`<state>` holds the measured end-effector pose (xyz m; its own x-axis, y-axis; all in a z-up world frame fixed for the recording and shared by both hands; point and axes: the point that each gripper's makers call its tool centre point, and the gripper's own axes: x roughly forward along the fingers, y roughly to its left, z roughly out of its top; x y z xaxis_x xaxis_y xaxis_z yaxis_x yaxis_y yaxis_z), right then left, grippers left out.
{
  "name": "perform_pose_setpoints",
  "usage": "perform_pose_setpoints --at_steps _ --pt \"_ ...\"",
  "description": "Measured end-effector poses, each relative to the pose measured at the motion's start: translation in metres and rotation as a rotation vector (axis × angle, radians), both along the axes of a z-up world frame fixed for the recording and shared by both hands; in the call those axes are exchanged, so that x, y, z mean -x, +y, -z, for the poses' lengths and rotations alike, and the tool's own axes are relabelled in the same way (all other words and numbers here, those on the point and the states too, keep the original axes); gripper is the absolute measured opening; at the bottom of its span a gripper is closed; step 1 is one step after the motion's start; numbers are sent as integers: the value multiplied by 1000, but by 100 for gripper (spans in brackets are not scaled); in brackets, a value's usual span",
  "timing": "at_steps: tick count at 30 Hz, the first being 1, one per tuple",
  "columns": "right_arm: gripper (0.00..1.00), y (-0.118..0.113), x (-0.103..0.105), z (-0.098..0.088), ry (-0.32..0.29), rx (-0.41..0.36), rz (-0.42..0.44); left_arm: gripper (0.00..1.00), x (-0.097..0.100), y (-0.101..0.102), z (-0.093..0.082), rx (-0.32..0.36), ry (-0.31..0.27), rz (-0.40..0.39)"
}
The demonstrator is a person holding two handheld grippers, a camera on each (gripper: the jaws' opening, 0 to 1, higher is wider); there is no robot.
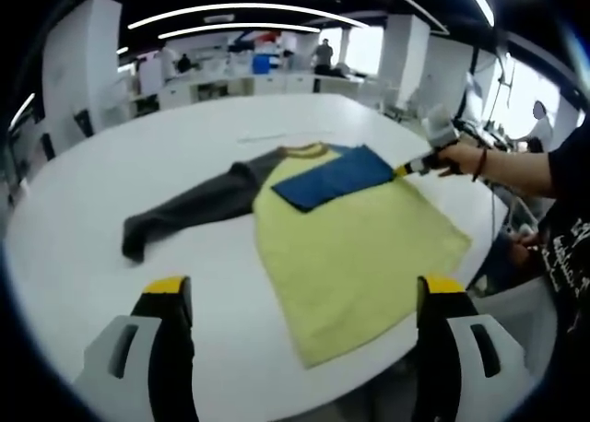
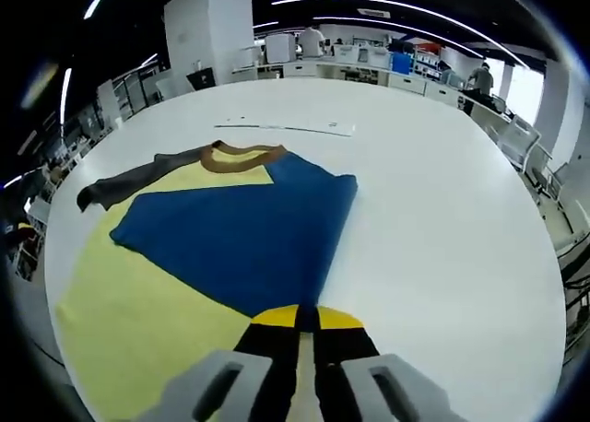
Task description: Fold the garment on the visible template until the final outline fits inside the template.
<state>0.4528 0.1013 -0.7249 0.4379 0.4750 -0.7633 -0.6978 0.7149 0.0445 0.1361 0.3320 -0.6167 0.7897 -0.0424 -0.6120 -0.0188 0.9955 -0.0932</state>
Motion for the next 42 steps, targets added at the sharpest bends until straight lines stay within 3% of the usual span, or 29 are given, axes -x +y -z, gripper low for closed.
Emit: perform_pose_setpoints --at_steps 15,42 --pt "0 1 0 2 -31 41 -36 97 0 1 1 2 -3 7" --pt "0 -48 -28 4 8 129 -56 97 3 12 6 0 7 -8"
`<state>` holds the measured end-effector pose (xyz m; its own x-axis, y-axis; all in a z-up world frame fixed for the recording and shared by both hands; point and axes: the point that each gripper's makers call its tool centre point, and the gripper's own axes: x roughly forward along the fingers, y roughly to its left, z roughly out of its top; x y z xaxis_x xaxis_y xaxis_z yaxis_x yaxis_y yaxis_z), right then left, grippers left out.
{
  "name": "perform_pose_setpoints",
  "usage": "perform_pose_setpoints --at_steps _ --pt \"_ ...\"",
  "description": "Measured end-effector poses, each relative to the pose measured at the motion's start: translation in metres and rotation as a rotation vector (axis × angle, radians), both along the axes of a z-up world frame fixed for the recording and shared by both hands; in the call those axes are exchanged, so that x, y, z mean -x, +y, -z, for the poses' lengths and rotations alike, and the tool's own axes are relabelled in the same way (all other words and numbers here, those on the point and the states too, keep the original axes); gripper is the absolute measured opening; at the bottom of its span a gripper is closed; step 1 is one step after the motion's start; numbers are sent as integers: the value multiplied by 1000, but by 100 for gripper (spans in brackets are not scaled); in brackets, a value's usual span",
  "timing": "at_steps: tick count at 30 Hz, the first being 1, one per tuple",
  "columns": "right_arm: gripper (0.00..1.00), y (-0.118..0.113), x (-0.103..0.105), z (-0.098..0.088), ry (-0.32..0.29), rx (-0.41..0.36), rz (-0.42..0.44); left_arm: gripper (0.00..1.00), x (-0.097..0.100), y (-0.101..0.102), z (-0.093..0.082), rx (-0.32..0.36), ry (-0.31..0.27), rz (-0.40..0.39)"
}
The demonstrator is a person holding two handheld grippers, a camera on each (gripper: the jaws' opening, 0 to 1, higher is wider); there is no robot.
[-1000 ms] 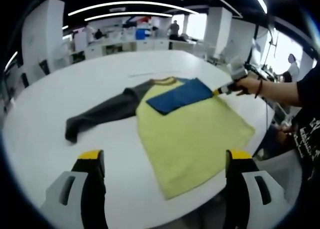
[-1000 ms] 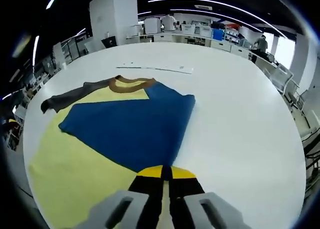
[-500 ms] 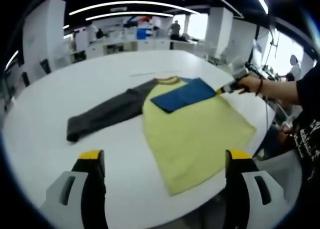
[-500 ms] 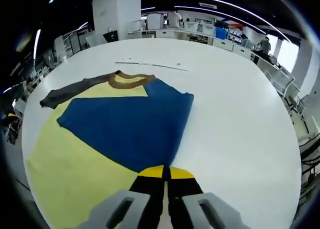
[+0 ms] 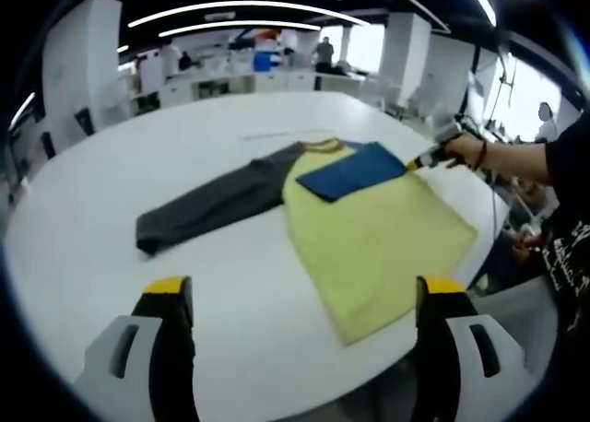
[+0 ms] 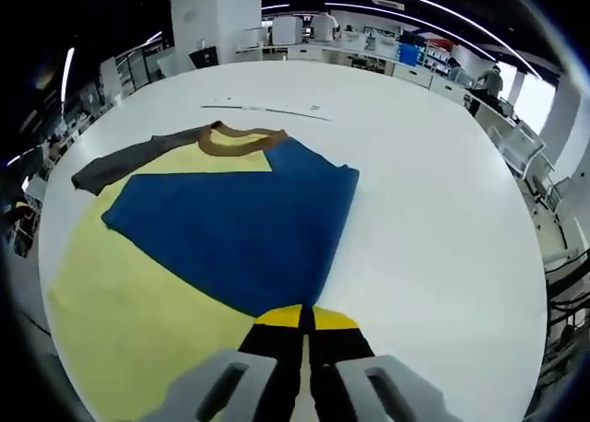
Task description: Fold the garment on the visible template until the final outline fits inside the template.
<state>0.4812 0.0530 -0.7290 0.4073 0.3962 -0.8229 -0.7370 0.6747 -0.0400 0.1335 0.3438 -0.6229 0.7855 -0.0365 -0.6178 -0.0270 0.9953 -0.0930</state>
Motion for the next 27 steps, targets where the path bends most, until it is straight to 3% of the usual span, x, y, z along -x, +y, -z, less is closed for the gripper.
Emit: perform_pose_setpoints --at_steps 18,27 --pt "0 -21 -12 1 32 6 21 97 -1 0 2 2 8 -4" --pt "0 -21 -11 0 53 -19 38 97 -2 -1 3 2 13 -3"
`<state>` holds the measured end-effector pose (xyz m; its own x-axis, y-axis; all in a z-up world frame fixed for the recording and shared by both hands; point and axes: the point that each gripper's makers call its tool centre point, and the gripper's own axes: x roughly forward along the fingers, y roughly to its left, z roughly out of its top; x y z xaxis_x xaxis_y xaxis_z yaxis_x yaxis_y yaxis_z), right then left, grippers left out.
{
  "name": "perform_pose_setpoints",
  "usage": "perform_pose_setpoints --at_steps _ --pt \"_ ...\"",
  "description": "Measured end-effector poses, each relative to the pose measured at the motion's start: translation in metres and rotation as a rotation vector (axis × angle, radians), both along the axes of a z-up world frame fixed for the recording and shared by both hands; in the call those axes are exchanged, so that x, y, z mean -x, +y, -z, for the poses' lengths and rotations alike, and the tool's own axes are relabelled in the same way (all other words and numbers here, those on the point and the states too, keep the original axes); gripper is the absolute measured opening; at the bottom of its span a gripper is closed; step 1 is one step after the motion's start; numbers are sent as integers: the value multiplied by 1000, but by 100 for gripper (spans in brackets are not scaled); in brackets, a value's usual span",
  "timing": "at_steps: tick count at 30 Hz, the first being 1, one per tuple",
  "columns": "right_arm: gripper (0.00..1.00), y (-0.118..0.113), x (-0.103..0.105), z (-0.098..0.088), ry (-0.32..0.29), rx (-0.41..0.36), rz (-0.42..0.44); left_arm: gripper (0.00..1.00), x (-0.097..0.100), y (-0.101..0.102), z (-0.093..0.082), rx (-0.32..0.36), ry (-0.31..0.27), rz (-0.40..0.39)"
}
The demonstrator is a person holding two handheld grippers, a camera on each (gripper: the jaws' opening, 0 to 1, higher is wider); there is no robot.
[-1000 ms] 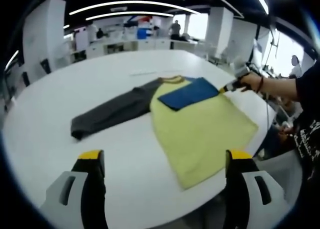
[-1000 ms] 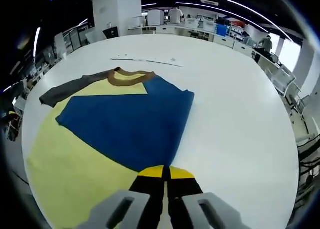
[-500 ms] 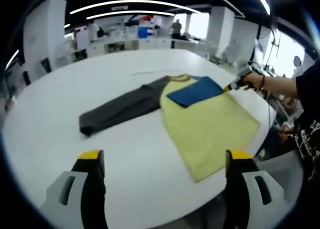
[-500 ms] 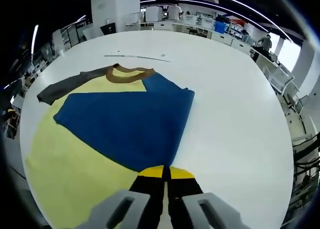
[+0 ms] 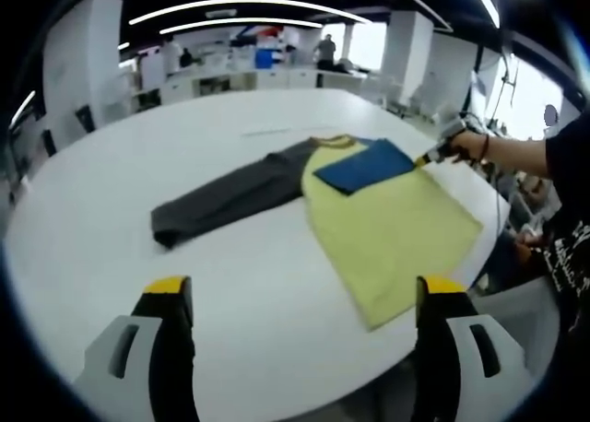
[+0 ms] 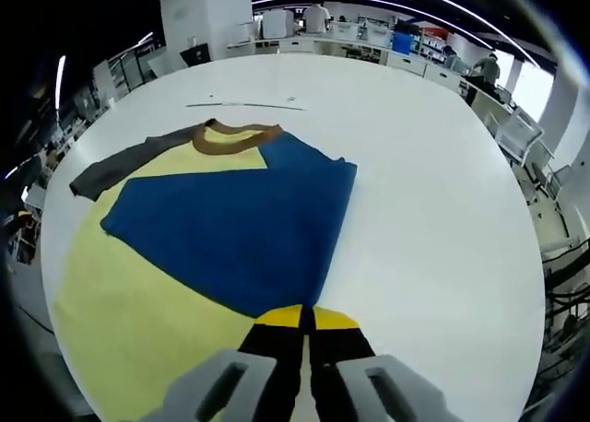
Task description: Fold the garment on the visible template until the final outline fits inside the template.
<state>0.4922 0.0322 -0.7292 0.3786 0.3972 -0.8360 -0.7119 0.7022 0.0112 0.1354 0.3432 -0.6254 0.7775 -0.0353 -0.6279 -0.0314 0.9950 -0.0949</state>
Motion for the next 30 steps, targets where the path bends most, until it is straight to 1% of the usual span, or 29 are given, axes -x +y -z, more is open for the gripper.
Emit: perform_pose_setpoints --at_steps 2,4,5,6,7,8,11,13,14,17,18,21,23,27,30 --pt "1 -2 -1 -1 -3 -4 27 97 -1 -1 -1 1 -1 -1" --pt "7 -4 -2 -4 -25 3 41 97 -2 -2 -1 1 0 1" --pt "12 -3 -2 -6 -28 -5 48 97 -2 -2 -2 0 2 2" --pt "16 0 0 -10 -25 -36 70 97 -2 -3 -2 -1 3 3" --pt "20 2 1 -12 -20 -50 79 97 -3 -3 -2 -1 2 4" --pt "26 3 2 -14 -21 -54 82 97 -3 -3 -3 0 1 3" --pt "37 7 5 -21 -34 -71 78 97 -3 -4 -4 -2 2 4" --pt "42 12 9 -28 -29 -101 75 97 -4 -2 -4 -2 0 3" --pt "46 14 11 -31 -28 -113 72 97 -4 -1 -5 -1 -2 3" --pt "57 23 20 -45 -32 -172 52 97 -6 2 -7 -1 -4 -1" --pt "59 25 23 -49 -34 -183 41 97 -6 3 -8 -2 -6 -3" --pt "67 28 33 -60 -48 -198 3 98 -9 9 -11 -7 -17 -23" --pt "72 29 37 -66 -47 -211 -10 99 -10 14 -11 -11 -22 -38" --pt "79 33 51 -84 -55 -249 -53 98 -11 25 -11 -17 -23 -55" --pt "85 35 61 -96 -53 -272 -78 98 -12 35 -9 -21 -23 -82"
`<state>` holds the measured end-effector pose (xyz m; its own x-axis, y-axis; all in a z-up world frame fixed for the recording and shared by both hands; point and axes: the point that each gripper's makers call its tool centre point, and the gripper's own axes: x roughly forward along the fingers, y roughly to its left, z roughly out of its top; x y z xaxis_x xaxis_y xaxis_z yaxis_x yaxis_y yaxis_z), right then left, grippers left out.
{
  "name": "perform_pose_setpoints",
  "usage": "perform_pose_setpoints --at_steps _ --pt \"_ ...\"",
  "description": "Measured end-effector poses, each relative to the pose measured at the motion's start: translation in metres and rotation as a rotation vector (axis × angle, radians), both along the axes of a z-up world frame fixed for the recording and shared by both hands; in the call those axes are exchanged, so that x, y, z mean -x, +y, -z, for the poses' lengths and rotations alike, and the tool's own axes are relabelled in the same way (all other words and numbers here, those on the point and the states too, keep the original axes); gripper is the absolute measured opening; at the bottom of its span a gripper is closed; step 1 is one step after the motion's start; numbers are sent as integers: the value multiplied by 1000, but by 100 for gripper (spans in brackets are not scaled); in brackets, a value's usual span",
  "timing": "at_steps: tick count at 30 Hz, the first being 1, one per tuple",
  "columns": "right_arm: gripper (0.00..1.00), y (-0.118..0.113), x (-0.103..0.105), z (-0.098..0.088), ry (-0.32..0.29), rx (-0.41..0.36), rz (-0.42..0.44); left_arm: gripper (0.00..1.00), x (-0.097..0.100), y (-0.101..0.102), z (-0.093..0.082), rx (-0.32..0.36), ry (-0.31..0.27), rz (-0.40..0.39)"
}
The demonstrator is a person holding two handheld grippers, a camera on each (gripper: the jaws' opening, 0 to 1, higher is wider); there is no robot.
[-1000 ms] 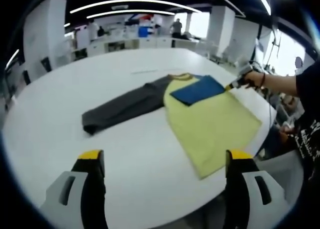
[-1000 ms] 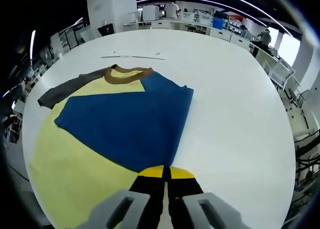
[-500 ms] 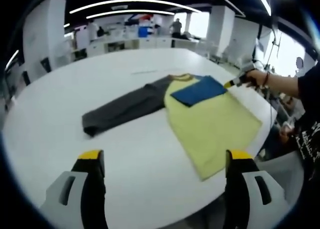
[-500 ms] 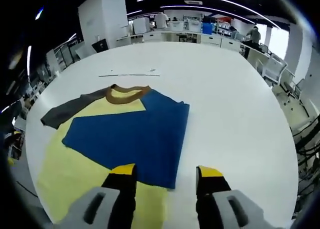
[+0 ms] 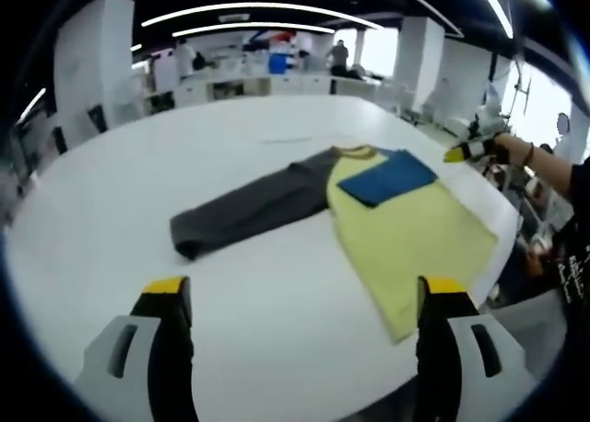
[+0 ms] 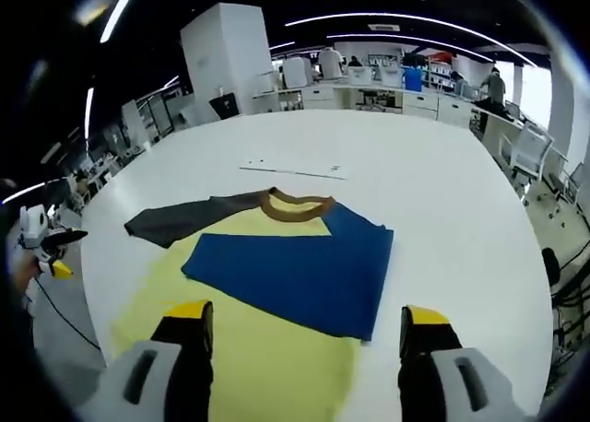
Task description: Fold the garment on the visible template until the final outline fits inside the template.
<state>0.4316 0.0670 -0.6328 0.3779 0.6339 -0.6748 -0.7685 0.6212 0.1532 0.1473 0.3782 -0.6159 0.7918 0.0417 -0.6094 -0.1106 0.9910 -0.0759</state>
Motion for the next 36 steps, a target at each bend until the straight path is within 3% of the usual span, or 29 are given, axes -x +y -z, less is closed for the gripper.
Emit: perform_pose_setpoints --at_steps 7,9,12,20,28,36 --pt "97 5 23 -23 18 -104 -31 98 -6 25 3 15 -19 -61" --pt "99 5 29 -30 15 -121 -43 97 -8 31 4 -9 -15 -67" --pt "99 5 37 -35 6 -118 -62 97 -9 37 8 -31 2 -73" --pt "100 -1 62 -45 -11 -119 -118 95 -22 60 6 -40 -19 -110" --pt "100 -6 89 -51 -23 -138 -172 93 -38 76 8 23 -59 -165" --pt "100 -12 97 -52 -57 -131 -193 89 -50 92 18 37 -53 -202"
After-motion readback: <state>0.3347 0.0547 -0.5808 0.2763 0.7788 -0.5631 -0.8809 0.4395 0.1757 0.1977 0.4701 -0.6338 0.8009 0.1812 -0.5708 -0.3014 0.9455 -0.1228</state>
